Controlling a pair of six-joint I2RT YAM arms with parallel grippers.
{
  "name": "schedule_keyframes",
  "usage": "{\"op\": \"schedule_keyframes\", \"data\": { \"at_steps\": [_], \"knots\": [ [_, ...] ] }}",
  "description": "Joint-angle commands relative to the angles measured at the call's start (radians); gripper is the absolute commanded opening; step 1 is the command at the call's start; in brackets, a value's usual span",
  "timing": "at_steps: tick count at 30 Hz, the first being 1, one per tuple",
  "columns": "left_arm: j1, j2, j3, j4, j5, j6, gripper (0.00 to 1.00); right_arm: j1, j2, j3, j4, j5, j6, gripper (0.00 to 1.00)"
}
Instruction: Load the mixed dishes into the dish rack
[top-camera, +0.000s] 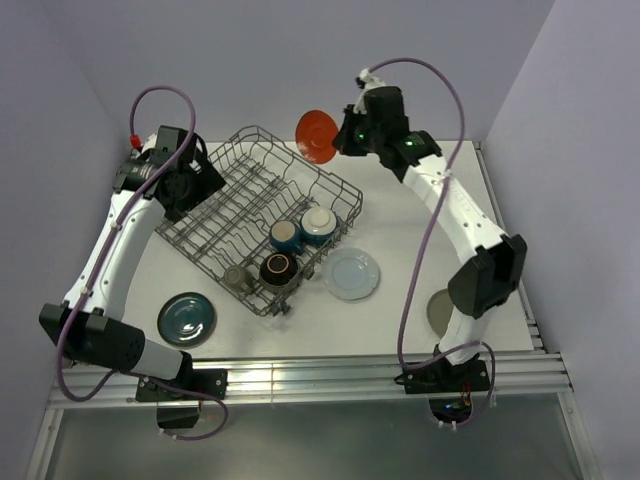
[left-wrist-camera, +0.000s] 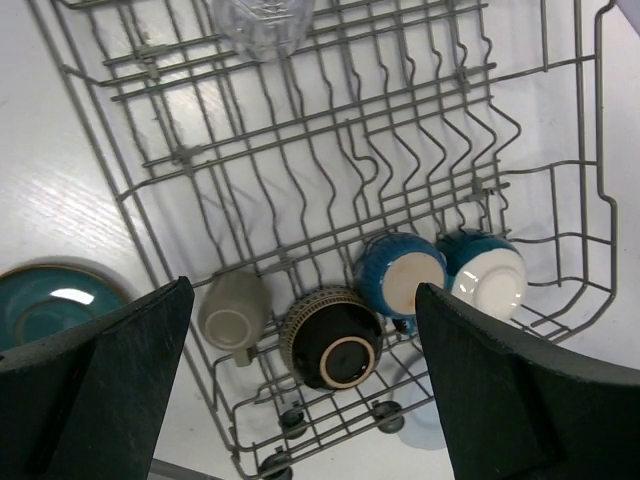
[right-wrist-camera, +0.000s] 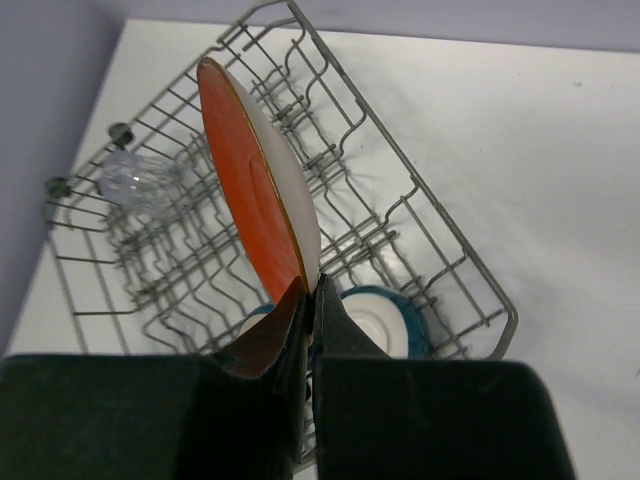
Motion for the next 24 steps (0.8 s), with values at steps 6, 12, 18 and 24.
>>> {"op": "schedule_keyframes", "data": {
  "at_steps": [6,12,18,24],
  "knots": [
    [-0.005,-0.251,-0.195,-0.014,-0.001,0.017,0.99,0.136,0.232,0.235,0.043,0.255,-0.286,0.00],
    [-0.005,-0.397,-0.298,0.029,0.106,0.045,0.97,0.205,0.373,0.327,0.057,0.363,-0.395,0.00],
    [-0.005,-0.458,-0.330,-0.029,0.077,0.052,0.97,0.236,0.447,0.350,0.069,0.408,-0.455,0.00],
    [-0.005,-0.474,-0.357,-0.030,0.091,0.054,0.97,0.273,0.464,0.281,0.104,0.470,-0.495,0.00]
  ]
}}
